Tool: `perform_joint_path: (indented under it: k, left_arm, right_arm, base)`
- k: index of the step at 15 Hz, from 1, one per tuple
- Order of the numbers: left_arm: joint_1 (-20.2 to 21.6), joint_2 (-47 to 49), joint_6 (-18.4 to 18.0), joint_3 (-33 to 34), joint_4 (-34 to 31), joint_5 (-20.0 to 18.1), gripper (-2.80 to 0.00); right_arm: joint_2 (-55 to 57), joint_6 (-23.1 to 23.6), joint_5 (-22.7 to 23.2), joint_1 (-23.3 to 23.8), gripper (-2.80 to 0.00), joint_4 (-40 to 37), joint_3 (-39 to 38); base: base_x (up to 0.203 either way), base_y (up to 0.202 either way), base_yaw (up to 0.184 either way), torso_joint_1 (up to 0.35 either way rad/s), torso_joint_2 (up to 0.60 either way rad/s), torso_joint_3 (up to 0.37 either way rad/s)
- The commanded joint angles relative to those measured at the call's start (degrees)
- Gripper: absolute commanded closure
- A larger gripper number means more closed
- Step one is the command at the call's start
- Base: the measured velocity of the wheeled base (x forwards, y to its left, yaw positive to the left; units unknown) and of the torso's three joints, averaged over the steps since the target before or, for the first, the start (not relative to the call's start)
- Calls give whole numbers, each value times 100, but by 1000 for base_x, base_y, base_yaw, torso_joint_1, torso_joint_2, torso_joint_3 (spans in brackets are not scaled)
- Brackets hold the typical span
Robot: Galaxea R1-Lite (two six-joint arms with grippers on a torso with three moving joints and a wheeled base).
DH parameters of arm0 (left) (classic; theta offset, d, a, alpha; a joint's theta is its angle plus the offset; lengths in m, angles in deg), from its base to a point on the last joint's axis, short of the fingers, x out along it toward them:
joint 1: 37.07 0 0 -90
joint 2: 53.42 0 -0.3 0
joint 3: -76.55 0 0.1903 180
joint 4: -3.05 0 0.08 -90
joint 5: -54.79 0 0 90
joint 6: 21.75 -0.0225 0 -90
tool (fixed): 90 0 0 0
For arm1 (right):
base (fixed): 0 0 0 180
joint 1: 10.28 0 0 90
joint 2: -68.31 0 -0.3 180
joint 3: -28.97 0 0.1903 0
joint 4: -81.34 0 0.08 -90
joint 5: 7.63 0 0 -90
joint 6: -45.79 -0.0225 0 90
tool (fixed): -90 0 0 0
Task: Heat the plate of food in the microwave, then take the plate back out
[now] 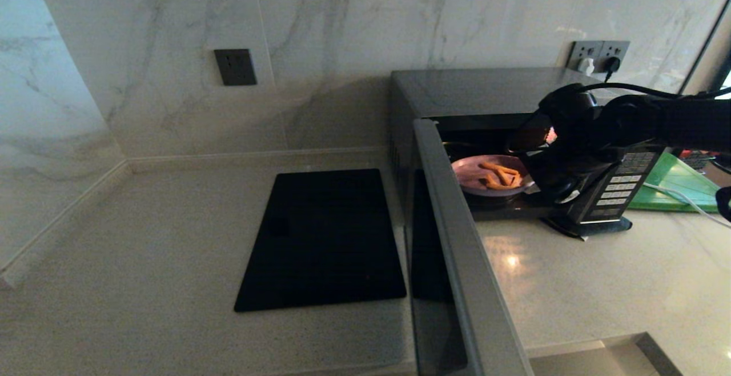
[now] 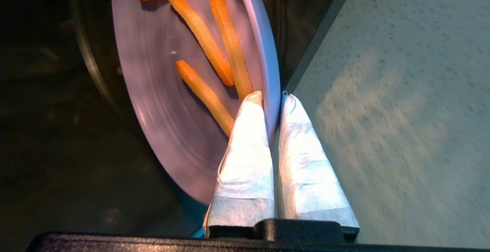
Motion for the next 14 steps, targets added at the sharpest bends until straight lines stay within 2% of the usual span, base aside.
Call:
perform_joint_path:
  k: [1,6,11,14]
  left_arm:
    - [2,9,4,0,2,2,0]
    - [2,9,4,0,2,11,0]
    - [2,9,4,0,2,2,0]
    - [2,9,4,0,2,2,0]
  right_arm:
    - [-537,-41,0,-4,0,-19,-289]
    - [-1684,-16,46,-11,0,-305,-1196]
    - [-3151,-23,31,-5,0,-462,-2780]
    - [-3894,-26,-2,391,0,-477,-3550]
  base:
    - [0,0,0,0,0,0]
    - [0,0,0,0,0,0]
    - [0,0,0,0,0,0]
    - [0,0,0,0,0,0]
